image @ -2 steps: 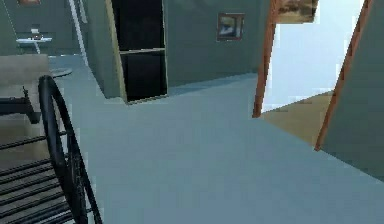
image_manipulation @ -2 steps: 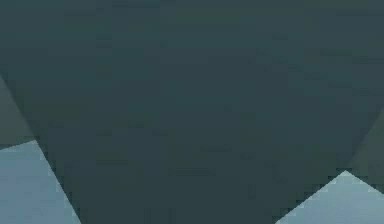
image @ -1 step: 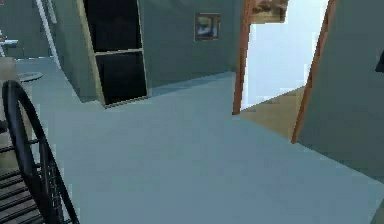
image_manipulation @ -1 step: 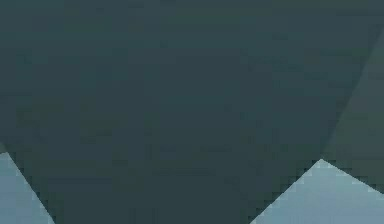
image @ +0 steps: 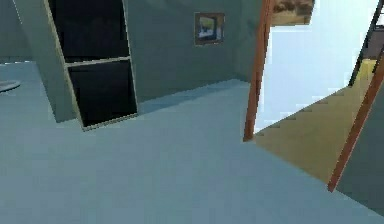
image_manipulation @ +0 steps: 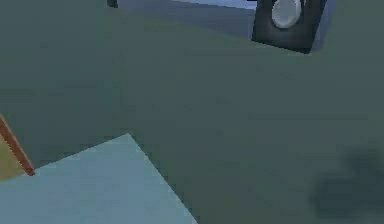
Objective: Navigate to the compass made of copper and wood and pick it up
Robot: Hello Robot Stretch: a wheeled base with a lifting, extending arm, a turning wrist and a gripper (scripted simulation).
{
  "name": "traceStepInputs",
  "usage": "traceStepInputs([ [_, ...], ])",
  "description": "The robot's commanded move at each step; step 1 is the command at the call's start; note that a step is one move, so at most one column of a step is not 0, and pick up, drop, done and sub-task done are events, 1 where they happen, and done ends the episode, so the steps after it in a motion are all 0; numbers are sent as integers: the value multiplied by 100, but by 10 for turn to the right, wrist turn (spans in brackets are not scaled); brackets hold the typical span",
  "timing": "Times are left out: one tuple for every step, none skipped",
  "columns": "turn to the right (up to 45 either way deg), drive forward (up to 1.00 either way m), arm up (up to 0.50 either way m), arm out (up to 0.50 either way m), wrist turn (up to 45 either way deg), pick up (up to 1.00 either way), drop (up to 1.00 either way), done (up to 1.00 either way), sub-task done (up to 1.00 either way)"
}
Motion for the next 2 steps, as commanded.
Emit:
traceStepInputs([
  [210,0,0,0,0,0,0,0,0],
  [0,100,0,0,0,0,0,0,0],
])
